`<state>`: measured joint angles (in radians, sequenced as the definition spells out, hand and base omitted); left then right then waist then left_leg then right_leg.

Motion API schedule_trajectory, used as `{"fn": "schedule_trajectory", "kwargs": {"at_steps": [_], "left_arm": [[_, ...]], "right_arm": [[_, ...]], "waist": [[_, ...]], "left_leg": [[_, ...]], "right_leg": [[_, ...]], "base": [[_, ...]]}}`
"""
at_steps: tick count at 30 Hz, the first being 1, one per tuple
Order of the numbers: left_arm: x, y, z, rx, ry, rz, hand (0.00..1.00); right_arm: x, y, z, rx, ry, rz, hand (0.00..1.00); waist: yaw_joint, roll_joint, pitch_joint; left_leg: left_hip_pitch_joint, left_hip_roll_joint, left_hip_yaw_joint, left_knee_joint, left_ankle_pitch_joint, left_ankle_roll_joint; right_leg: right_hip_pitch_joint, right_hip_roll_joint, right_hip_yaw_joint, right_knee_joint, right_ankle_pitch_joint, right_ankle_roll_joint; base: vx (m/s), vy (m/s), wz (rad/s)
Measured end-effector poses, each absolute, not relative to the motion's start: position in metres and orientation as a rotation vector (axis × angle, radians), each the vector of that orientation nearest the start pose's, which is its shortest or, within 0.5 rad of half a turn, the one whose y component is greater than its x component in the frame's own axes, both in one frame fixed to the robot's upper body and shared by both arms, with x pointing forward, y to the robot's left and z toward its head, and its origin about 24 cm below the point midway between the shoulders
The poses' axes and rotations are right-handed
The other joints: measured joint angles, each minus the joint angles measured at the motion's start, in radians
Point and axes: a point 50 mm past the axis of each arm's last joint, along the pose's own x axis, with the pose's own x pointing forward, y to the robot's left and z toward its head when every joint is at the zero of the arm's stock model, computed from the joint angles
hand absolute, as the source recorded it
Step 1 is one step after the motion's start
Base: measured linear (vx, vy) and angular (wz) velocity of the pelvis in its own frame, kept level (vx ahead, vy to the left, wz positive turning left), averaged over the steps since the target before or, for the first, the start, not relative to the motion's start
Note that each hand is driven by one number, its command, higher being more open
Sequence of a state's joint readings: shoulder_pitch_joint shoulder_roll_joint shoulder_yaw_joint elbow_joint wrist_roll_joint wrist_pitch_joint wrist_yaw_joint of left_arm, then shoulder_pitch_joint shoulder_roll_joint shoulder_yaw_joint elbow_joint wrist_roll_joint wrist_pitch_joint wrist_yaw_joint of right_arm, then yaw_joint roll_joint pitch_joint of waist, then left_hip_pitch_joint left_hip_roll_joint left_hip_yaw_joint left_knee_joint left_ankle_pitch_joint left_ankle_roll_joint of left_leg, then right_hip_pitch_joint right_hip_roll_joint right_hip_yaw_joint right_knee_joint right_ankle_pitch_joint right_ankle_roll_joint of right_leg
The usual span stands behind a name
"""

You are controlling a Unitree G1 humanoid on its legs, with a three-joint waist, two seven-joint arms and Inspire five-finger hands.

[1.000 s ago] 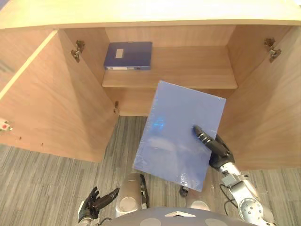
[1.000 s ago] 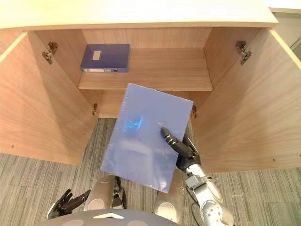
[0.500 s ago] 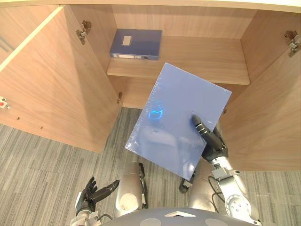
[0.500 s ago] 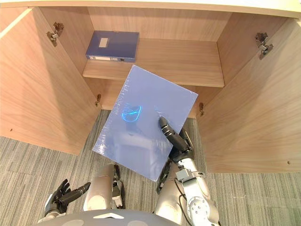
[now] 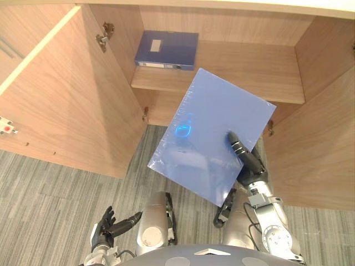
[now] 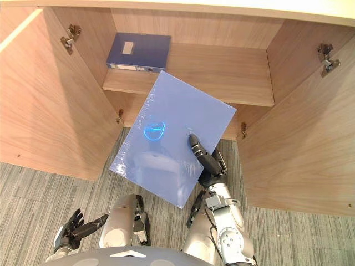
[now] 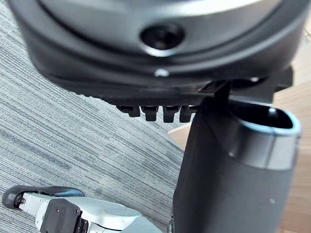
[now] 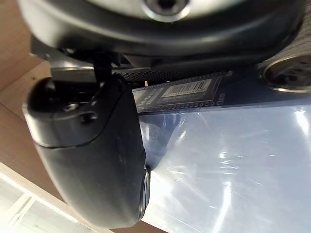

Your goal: Walk over to the cabinet, pick up the folder, carry it to the office cabinet, place the folder inside the office cabinet, then close the office cabinet door

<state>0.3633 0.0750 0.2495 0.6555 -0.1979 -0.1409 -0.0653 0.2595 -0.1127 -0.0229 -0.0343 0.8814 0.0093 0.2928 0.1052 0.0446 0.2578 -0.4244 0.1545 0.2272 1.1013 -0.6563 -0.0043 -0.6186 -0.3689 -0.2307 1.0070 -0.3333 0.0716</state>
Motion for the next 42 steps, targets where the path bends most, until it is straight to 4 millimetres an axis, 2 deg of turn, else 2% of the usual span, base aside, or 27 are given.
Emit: {"fn": "schedule_trajectory", "kwargs": {"at_steps": [5,14,19,20,21,22,23,24,26,28,30,33,37,42], "left_arm": [[0.063,0.235,-0.127,-0.164,0.813,0.404,1.0],[0.061,0.233,-0.126,-0.189,0.804,0.428,1.0],[0.062,0.229,-0.127,-0.188,0.809,0.409,1.0],[0.062,0.229,-0.127,-0.188,0.81,0.408,1.0],[0.062,0.229,-0.127,-0.188,0.81,0.406,1.0],[0.066,0.227,-0.127,-0.186,0.804,0.392,1.0],[0.069,0.227,-0.127,-0.18,0.8,0.382,1.0],[0.073,0.228,-0.126,-0.175,0.792,0.378,1.0],[0.084,0.227,-0.124,-0.166,0.774,0.356,1.0],[0.087,0.228,-0.123,-0.164,0.767,0.359,1.0],[0.089,0.228,-0.124,-0.163,0.768,0.365,1.0],[0.092,0.229,-0.124,-0.158,0.763,0.364,1.0],[0.092,0.229,-0.123,-0.169,0.755,0.376,1.0],[0.097,0.232,-0.117,-0.159,0.721,0.379,1.0]], "right_arm": [[0.196,-0.173,0.006,0.792,0.074,0.14,0.0],[0.206,-0.164,0.019,0.795,0.039,0.167,0.0],[0.207,-0.16,0.03,0.792,-0.009,0.198,0.0],[0.208,-0.159,0.032,0.792,-0.018,0.205,0.0],[0.209,-0.159,0.033,0.791,-0.021,0.209,0.0],[0.209,-0.159,0.035,0.787,-0.027,0.212,0.0],[0.208,-0.161,0.035,0.782,-0.029,0.209,0.0],[0.209,-0.161,0.035,0.781,-0.028,0.207,0.0],[0.209,-0.166,0.035,0.768,-0.029,0.189,0.0],[0.208,-0.168,0.033,0.763,-0.011,0.166,0.0],[0.207,-0.171,0.032,0.754,-0.005,0.148,0.0],[0.203,-0.174,0.031,0.747,-0.002,0.136,0.0],[0.203,-0.17,0.043,0.737,-0.037,0.18,0.0],[0.204,-0.168,0.052,0.736,-0.069,0.202,0.0]], "waist": [[0.001,-0.013,-0.008],[0.002,-0.015,-0.009],[-0.003,-0.014,0.011],[0.001,-0.018,0.024],[0.0,-0.015,0.03],[-0.006,0.003,0.045],[-0.017,0.013,0.06],[-0.023,0.016,0.067],[-0.027,0.046,0.104],[-0.022,0.047,0.107],[-0.027,0.047,0.112],[-0.026,0.023,0.124],[-0.019,0.017,0.121],[-0.018,0.012,0.119]], "left_leg": [[0.009,-0.01,0.018,-0.057,0.03,0.012],[-0.04,-0.016,0.045,-0.006,0.028,0.014],[-0.011,-0.044,0.075,0.007,0.001,0.067],[0.009,-0.048,0.104,0.022,-0.016,0.077],[0.014,-0.047,0.113,0.033,-0.025,0.083],[0.019,-0.038,0.118,0.06,-0.05,0.096],[0.018,-0.036,0.121,0.075,-0.067,0.116],[0.016,-0.036,0.124,0.077,-0.069,0.12],[0.012,-0.021,0.133,0.072,-0.058,0.136],[0.008,-0.018,0.149,0.058,-0.039,0.135],[0.016,-0.031,0.159,0.033,-0.02,0.132],[0.044,-0.075,0.158,-0.007,-0.004,0.133],[-0.003,-0.076,0.128,-0.01,-0.001,0.127],[-0.044,-0.074,0.072,0.016,0.004,0.117]], "right_leg": [[0.009,0.001,-0.004,-0.057,0.033,0.004],[-0.066,0.001,0.048,-0.024,0.047,0.011],[-0.086,-0.01,0.098,0.025,0.07,0.016],[-0.122,-0.014,0.132,0.083,0.107,-0.014],[-0.141,-0.017,0.141,0.11,0.129,-0.03],[-0.154,-0.032,0.134,0.141,0.164,-0.038],[-0.154,-0.054,0.112,0.142,0.174,-0.035],[-0.151,-0.066,0.095,0.133,0.174,-0.036],[-0.115,-0.074,0.02,0.045,0.172,-0.038],[-0.099,-0.076,-0.013,-0.008,0.163,-0.048],[-0.069,-0.091,-0.033,-0.048,0.171,-0.034],[-0.052,-0.139,-0.04,-0.054,0.174,-0.027],[-0.053,-0.143,-0.075,-0.071,0.183,-0.012],[-0.05,-0.143,-0.093,-0.047,0.15,-0.003]], "base": [[-0.03,0.036,-0.01],[-0.05,0.022,-0.08],[-0.09,0.047,-0.12],[-0.1,0.054,-0.4],[-0.14,0.064,-0.43],[-0.14,0.074,-0.28],[-0.11,0.061,-0.2],[-0.07,0.063,-0.12],[-0.06,0.073,-0.16],[-0.06,0.091,-0.22],[-0.03,0.106,-0.02],[-0.01,0.05,0.25],[-0.01,-0.023,0.2],[0.01,-0.06,0.26]]}}
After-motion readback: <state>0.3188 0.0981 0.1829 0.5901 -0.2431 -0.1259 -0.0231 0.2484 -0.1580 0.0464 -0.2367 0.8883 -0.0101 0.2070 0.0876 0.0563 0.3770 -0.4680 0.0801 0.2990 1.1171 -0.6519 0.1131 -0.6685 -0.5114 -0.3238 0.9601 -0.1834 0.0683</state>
